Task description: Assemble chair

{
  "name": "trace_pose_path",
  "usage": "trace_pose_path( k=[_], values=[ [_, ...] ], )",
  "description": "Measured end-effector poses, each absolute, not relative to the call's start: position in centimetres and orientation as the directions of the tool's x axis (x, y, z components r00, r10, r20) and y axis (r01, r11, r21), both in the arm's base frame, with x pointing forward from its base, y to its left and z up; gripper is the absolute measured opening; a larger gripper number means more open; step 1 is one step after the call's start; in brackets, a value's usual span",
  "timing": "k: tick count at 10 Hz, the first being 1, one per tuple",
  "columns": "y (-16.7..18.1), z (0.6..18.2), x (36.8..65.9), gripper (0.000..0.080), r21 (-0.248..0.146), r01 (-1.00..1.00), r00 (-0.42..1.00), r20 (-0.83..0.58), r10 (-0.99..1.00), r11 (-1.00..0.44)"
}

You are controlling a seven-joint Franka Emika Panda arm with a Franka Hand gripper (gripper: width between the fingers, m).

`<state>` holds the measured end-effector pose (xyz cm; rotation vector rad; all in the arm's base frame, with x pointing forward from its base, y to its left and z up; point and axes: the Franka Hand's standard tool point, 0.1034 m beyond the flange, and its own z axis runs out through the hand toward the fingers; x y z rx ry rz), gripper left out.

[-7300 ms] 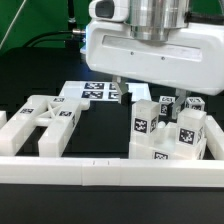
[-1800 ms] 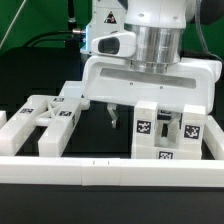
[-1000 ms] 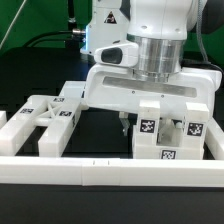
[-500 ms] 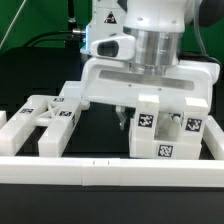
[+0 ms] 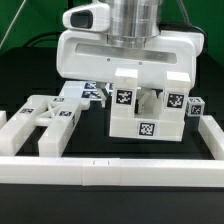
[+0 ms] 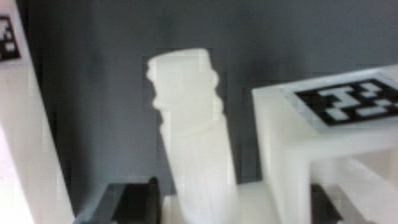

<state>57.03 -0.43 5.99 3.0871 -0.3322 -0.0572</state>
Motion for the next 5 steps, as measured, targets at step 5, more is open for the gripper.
trace_pose_path(
  k=[5],
  values=[
    [-1.26,6.32,56.27,0.0329,0.022,-0.224,0.886,-0.411,-0.213,-0.974]
  ],
)
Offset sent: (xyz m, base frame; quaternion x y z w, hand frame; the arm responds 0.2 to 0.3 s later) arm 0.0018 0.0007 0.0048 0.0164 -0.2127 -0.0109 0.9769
